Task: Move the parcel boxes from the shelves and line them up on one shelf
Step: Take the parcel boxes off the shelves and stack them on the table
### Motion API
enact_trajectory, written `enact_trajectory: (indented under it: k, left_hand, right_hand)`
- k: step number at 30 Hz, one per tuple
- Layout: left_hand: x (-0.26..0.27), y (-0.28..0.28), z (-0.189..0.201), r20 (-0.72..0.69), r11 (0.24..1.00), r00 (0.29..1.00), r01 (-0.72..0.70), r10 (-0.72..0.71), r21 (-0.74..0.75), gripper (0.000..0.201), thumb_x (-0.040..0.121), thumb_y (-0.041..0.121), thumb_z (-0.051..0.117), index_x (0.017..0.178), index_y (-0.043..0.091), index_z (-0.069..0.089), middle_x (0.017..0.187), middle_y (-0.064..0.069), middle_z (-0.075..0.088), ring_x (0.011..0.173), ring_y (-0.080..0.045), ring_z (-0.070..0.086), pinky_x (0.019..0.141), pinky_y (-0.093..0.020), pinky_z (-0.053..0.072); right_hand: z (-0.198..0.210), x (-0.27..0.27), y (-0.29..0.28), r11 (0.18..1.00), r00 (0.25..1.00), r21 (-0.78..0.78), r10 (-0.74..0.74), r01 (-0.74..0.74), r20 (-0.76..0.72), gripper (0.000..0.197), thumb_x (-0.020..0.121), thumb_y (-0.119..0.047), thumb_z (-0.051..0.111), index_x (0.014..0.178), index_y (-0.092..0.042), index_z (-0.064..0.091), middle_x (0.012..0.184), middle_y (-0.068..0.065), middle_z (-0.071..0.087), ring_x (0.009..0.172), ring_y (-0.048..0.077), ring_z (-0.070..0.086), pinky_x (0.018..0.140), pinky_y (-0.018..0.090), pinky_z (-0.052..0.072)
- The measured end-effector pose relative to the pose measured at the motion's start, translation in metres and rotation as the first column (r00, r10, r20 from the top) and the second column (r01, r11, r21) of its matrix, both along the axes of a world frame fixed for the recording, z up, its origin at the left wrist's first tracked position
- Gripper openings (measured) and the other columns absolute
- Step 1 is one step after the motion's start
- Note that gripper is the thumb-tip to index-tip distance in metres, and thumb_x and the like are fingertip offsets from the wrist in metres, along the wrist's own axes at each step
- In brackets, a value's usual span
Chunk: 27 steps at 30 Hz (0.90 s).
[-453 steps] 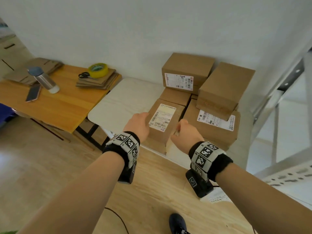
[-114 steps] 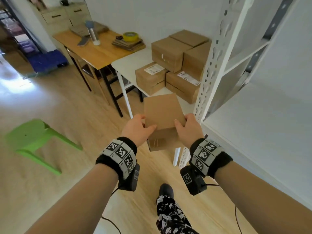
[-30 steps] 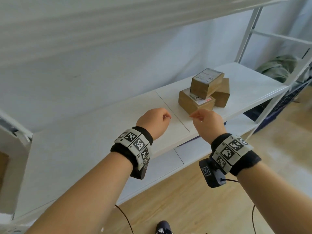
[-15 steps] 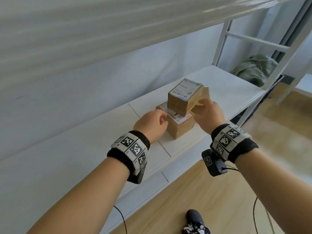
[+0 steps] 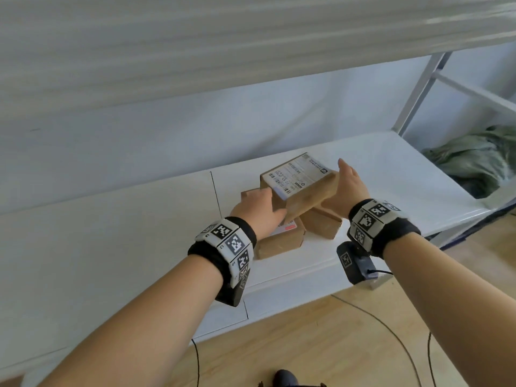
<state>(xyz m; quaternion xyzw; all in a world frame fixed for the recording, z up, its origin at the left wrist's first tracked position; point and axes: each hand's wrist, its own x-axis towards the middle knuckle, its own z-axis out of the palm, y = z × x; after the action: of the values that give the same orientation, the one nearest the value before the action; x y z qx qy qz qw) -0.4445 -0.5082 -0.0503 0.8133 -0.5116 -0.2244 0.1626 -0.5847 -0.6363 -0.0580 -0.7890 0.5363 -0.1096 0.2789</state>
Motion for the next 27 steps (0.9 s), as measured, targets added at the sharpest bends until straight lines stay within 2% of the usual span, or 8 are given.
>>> enact_trajectory:
  k: [3, 5, 8, 11, 16, 21, 24, 27]
  left_hand:
    - [-0.004, -0.004, -0.004, -0.004, 0.999, 0.999, -0.035, 0.035, 0.009, 0.038, 0.089, 0.037, 0.052, 0.119, 0.013, 0.05, 0.119, -0.007, 0.057, 0.106, -0.026, 0.057, 0.09, -0.042, 0.049]
    - [-0.006, -0.004, -0.007, -0.008, 0.998, 0.998, -0.054, 0.055, 0.007, 0.043, 0.089, 0.039, 0.052, 0.123, 0.014, 0.048, 0.122, -0.006, 0.056, 0.107, -0.024, 0.057, 0.09, -0.042, 0.049]
    - [-0.006, 0.001, -0.007, -0.046, 0.994, 0.994, -0.102, 0.1, -0.04, 0.042, 0.088, 0.035, 0.053, 0.126, 0.016, 0.047, 0.122, -0.002, 0.057, 0.104, -0.022, 0.058, 0.088, -0.038, 0.05]
    - [-0.002, 0.014, -0.008, -0.075, 0.987, 0.989, -0.133, 0.127, -0.086, 0.038, 0.088, 0.029, 0.054, 0.124, 0.017, 0.048, 0.122, 0.0, 0.058, 0.103, -0.019, 0.058, 0.088, -0.037, 0.051]
    - [0.014, 0.047, -0.007, -0.074, 0.964, 0.979, -0.202, 0.192, -0.175, 0.036, 0.088, 0.027, 0.055, 0.122, 0.017, 0.049, 0.119, 0.0, 0.061, 0.103, -0.019, 0.06, 0.088, -0.04, 0.052]
    - [0.035, 0.103, 0.0, -0.064, 0.925, 0.96, -0.28, 0.273, -0.255, 0.034, 0.088, 0.027, 0.056, 0.119, 0.016, 0.051, 0.118, -0.001, 0.062, 0.102, -0.02, 0.06, 0.088, -0.039, 0.051]
    - [0.05, 0.152, 0.003, -0.055, 0.9, 0.947, -0.318, 0.317, -0.297, 0.032, 0.09, 0.028, 0.055, 0.119, 0.016, 0.051, 0.12, 0.0, 0.061, 0.103, -0.02, 0.059, 0.088, -0.04, 0.051]
    - [0.064, 0.211, 0.007, -0.04, 0.875, 0.93, -0.357, 0.365, -0.327, 0.026, 0.091, 0.025, 0.054, 0.115, 0.016, 0.052, 0.122, 0.0, 0.06, 0.103, -0.019, 0.059, 0.087, -0.039, 0.052]
  right_hand:
    - [0.0, 0.0, -0.002, 0.998, 0.998, 0.047, 0.04, -0.042, 0.04, 0.092, 0.077, -0.013, 0.068, 0.148, -0.015, 0.008, 0.144, 0.01, 0.036, 0.131, 0.027, 0.037, 0.099, 0.03, 0.033]
    - [-0.002, 0.001, 0.0, 0.998, 0.995, 0.034, 0.055, -0.058, 0.08, 0.084, 0.078, -0.01, 0.065, 0.147, -0.014, 0.017, 0.141, 0.011, 0.039, 0.128, 0.026, 0.04, 0.092, 0.024, 0.033]
    - [-0.005, 0.006, 0.008, 0.998, 0.99, -0.016, 0.063, -0.062, 0.128, 0.07, 0.077, -0.008, 0.063, 0.14, -0.012, 0.032, 0.136, 0.009, 0.044, 0.122, 0.024, 0.044, 0.088, 0.022, 0.034]
    - [-0.005, 0.011, 0.021, 0.999, 0.981, -0.008, 0.054, -0.053, 0.189, 0.064, 0.079, -0.013, 0.065, 0.136, -0.01, 0.036, 0.134, 0.01, 0.043, 0.118, 0.024, 0.047, 0.084, 0.02, 0.032]
    - [0.009, 0.022, 0.056, 0.993, 0.962, -0.057, 0.112, -0.101, 0.249, 0.062, 0.078, -0.015, 0.067, 0.133, -0.009, 0.038, 0.13, 0.011, 0.041, 0.109, 0.025, 0.05, 0.081, 0.022, 0.037]
    - [0.025, 0.045, 0.109, 0.978, 0.944, -0.11, 0.199, -0.175, 0.263, 0.059, 0.076, -0.013, 0.068, 0.127, -0.006, 0.038, 0.121, 0.009, 0.045, 0.094, 0.016, 0.043, 0.078, 0.022, 0.036]
    - [0.031, 0.065, 0.152, 0.968, 0.926, -0.106, 0.247, -0.226, 0.286, 0.054, 0.075, -0.013, 0.067, 0.121, -0.006, 0.04, 0.109, 0.006, 0.05, 0.096, 0.021, 0.049, 0.076, 0.028, 0.043]
    - [0.035, 0.085, 0.205, 0.95, 0.903, -0.1, 0.312, -0.296, 0.294, 0.048, 0.077, -0.011, 0.065, 0.118, -0.006, 0.039, 0.1, 0.002, 0.05, 0.087, 0.019, 0.049, 0.068, 0.027, 0.041]
